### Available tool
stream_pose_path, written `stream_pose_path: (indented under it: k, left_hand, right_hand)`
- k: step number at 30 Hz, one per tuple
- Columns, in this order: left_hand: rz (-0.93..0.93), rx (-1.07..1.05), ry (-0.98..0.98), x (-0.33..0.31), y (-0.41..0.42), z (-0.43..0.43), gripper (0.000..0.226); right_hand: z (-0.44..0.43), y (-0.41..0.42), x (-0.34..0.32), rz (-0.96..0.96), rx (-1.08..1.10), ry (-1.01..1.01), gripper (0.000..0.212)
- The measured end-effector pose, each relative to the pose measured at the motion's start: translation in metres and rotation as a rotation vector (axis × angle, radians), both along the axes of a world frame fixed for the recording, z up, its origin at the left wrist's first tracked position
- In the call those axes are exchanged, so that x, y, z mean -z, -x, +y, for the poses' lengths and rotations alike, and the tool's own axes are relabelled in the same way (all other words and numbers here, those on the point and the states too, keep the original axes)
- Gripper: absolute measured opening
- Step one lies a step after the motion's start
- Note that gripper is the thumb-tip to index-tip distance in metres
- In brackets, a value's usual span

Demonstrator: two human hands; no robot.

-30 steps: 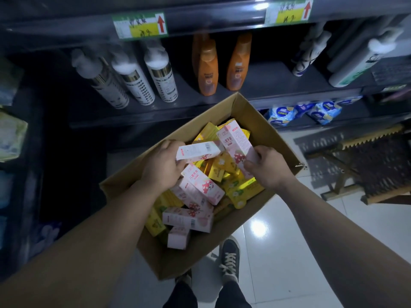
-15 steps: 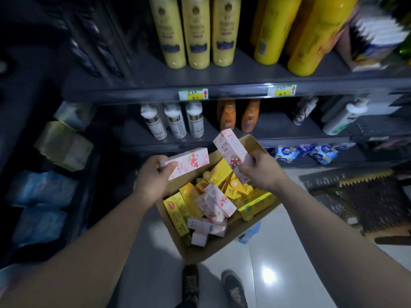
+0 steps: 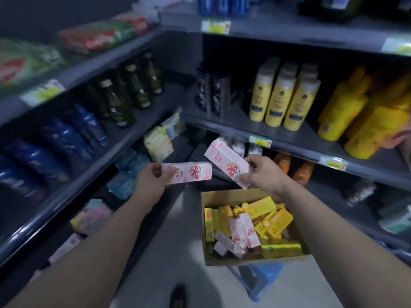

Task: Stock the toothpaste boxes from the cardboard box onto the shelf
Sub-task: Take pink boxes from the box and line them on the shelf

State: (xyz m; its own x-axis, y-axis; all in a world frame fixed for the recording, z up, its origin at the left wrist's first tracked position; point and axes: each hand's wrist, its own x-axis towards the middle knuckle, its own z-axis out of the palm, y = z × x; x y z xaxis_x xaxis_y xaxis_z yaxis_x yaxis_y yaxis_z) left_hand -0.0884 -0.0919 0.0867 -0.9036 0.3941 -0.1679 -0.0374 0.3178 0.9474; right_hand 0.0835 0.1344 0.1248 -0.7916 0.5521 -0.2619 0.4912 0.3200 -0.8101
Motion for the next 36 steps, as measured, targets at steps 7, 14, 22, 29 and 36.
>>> stream_pose_path:
  k: [7,14,22,29,36]
  left_hand:
    - [0.062,-0.244,-0.106,-0.063,-0.015,-0.116,0.030]
    - [0.192,-0.507,-0.164,-0.112,-0.033,-0.250,0.019]
    - [0.274,-0.806,-0.240,-0.145,-0.075,-0.415,0.023]
    - [0.355,-0.991,-0.212,-0.173,-0.134,-0.569,0.027]
    - [0.416,-1.158,-0.192,-0.199,-0.168,-0.679,0.025]
  right_hand:
    - [-0.072,0.054,-0.067,0.117,-0.215,0.019,0.027]
    - [-0.189,0.109,-0.120,0.247,-0.428,0.024,0.026]
    - [-0.362,0.134,-0.166,0.331,-0.689,0.017,0.030]
    - [-0.518,0.127,-0.189,0.400,-0.848,0.016,0.031]
    - [-0.639,0.135,-0.203,0.457,-0.936,-0.011,0.031]
